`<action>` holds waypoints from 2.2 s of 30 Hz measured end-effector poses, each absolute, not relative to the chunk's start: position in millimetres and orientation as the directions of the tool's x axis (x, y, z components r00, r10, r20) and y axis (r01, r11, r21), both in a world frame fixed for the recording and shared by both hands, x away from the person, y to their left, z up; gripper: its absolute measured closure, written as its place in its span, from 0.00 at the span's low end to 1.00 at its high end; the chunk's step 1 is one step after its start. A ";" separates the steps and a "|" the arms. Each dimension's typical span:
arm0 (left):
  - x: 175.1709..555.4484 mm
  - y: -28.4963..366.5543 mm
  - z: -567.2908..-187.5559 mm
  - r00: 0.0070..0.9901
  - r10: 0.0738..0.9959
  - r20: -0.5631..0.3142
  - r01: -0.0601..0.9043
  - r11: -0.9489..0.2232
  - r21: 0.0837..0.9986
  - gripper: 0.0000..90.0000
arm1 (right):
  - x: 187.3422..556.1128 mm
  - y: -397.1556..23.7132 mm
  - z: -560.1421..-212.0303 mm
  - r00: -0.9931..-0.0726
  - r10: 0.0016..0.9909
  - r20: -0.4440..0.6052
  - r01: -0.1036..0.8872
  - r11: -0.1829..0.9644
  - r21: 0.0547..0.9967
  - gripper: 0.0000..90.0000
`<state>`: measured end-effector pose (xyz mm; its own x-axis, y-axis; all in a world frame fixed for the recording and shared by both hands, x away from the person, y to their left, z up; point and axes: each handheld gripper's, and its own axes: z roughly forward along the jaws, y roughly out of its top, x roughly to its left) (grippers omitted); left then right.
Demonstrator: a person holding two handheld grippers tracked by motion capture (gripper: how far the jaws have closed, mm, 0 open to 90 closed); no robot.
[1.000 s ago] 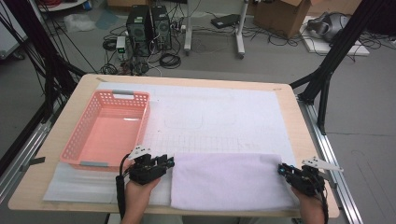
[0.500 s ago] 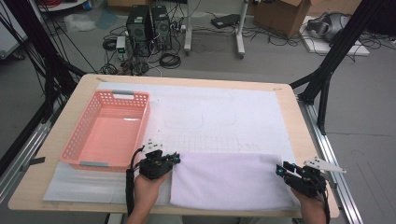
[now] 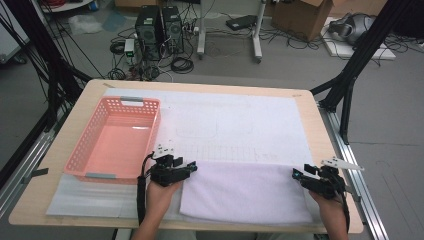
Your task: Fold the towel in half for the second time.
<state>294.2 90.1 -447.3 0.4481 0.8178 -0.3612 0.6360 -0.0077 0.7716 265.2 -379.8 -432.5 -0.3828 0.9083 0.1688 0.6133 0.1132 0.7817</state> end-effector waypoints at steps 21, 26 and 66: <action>327.6 75.5 -437.6 0.476 0.839 -0.265 0.503 -0.012 0.864 0.90 | 318.9 -379.2 -427.7 -0.397 0.908 0.134 0.541 0.114 0.833 0.91; 326.8 75.9 -442.7 0.446 0.839 -0.311 0.555 0.013 0.832 0.57 | 327.6 -375.3 -429.5 -0.357 0.916 0.180 0.589 0.071 0.805 0.71; 213.4 102.1 -431.8 0.612 0.741 -0.275 0.394 0.015 0.919 0.32 | 169.8 -399.1 -421.4 -0.492 0.861 0.132 0.442 0.116 0.889 0.45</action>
